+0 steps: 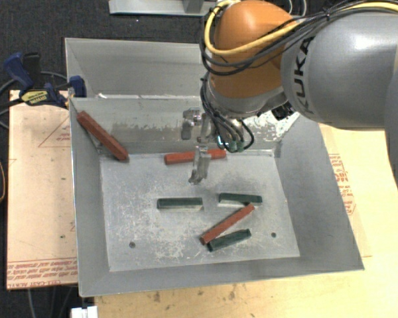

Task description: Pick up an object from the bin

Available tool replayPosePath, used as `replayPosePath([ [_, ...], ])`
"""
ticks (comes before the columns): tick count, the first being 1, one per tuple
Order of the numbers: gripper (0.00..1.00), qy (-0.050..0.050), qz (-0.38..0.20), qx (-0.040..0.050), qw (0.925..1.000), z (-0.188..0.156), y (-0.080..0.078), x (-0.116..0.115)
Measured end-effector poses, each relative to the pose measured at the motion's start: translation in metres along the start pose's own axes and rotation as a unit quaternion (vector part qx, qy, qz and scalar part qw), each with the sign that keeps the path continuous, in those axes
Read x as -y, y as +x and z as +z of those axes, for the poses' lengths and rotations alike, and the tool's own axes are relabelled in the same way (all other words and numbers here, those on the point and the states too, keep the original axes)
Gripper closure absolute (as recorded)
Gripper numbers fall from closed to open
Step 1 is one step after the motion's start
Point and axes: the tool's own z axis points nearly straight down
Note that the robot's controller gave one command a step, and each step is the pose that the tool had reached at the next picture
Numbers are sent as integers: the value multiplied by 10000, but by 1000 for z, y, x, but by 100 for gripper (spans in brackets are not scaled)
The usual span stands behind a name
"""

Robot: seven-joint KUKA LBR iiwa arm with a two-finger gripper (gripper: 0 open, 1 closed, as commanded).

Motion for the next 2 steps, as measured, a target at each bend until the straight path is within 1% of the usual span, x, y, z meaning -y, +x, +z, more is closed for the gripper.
replayPosePath([
  [1,0,4,-860,15,9963,58,19,4],
  [2,0,0,-1164,-1,9932,173,47,7],
])
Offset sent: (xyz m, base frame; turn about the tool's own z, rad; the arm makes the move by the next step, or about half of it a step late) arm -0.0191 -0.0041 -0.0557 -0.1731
